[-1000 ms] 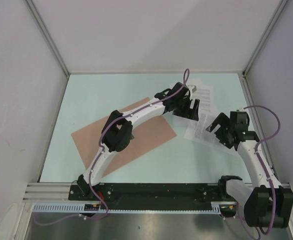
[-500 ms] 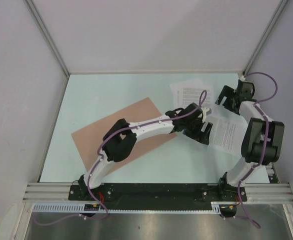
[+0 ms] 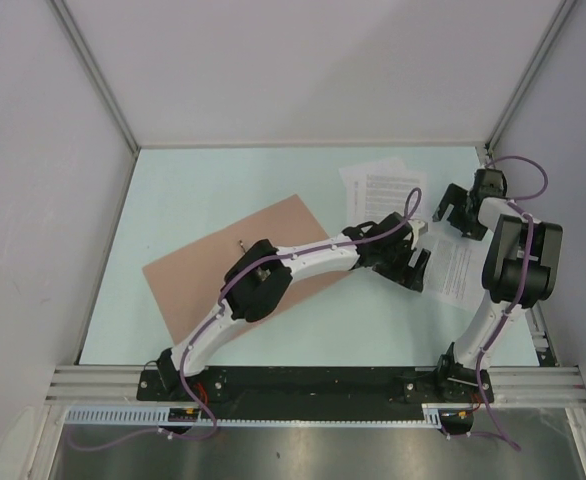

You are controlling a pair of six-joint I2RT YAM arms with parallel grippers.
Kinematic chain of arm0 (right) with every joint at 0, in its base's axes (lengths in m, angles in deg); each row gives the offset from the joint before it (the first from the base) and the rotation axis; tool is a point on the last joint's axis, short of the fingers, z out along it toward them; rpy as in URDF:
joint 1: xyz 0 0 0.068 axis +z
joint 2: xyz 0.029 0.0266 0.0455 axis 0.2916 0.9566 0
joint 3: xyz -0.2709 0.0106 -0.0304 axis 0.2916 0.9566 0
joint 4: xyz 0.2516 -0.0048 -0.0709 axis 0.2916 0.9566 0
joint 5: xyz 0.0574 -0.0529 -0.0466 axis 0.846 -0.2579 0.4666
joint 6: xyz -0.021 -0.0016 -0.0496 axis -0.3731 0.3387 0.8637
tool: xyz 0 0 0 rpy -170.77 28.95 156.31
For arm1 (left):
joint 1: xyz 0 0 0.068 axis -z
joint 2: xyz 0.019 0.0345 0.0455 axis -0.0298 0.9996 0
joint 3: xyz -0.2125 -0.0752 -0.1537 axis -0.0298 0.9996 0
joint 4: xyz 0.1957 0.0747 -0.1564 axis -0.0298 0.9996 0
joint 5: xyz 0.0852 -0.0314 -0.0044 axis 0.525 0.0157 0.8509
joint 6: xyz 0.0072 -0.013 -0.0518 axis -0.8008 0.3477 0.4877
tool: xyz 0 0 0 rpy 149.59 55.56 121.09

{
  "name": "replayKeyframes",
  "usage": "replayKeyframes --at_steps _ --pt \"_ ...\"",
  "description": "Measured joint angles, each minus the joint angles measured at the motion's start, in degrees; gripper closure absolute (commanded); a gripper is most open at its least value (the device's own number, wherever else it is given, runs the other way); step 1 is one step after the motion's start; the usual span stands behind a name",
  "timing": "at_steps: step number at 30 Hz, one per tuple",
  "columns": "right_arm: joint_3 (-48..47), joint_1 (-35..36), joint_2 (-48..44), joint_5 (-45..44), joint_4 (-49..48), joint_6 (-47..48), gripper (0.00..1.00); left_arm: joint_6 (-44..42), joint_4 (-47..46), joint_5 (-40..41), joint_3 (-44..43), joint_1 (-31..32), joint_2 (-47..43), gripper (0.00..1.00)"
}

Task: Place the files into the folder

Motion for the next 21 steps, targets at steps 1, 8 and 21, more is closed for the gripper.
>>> replayKeyframes --at_steps 1,8,21 --pt "-0.04 0.17 0.0 -0.59 0.79 -0.15 0.0 0.09 0.0 0.11 0.0 -0.35 0.13 0.11" --pt "0.85 1.9 -0.83 -2.99 2.56 -2.73 0.0 2.1 -0.98 -1.03 0.7 -2.45 0.2 0.11" --pt "19.45 3.08 -16.57 9.07 0.83 -10.47 0.0 1.44 -0.48 -3.87 -0.15 -9.44 0.7 0.11"
